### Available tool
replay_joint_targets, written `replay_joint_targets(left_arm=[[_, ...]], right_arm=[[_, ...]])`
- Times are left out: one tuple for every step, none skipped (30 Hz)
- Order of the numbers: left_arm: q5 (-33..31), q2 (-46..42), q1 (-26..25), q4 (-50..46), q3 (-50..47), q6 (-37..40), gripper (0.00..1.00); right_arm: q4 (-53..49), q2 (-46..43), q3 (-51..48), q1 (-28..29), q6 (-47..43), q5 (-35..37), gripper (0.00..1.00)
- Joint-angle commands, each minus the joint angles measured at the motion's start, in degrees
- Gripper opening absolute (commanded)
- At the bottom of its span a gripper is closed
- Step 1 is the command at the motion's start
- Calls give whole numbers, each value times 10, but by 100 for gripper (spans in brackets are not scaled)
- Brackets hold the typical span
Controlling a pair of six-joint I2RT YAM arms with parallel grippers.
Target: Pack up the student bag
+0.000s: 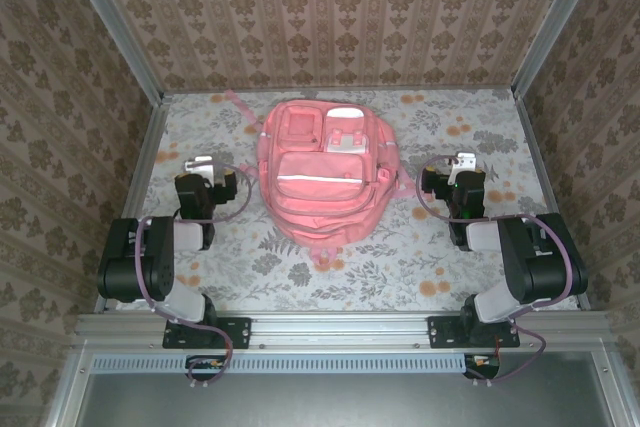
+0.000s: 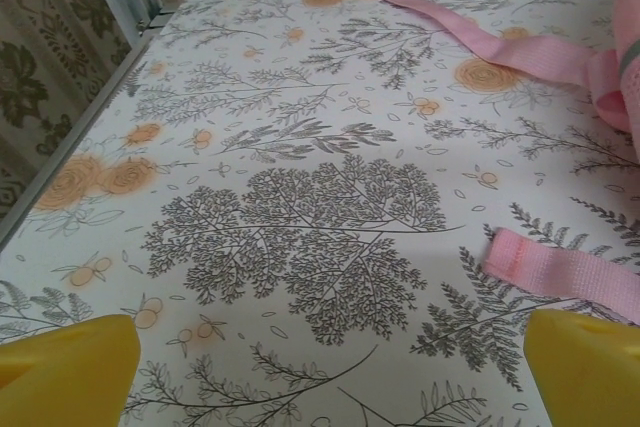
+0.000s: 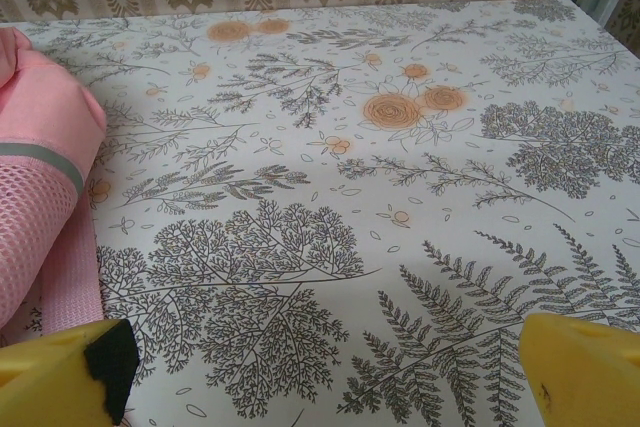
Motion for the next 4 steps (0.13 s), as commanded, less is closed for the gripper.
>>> replay_joint_targets(left_arm=[[19, 3, 4, -3, 13, 11, 100], [19, 3, 4, -2, 12, 12, 100], [19, 3, 4, -1, 12, 12, 100], [19, 3, 4, -1, 12, 12, 100]], right_arm=[[7, 6, 11, 0, 0, -7, 100], [8, 5, 10, 0, 0, -7, 100], [11, 4, 8, 0, 0, -7, 100], [16, 3, 4, 0, -2, -12, 99]])
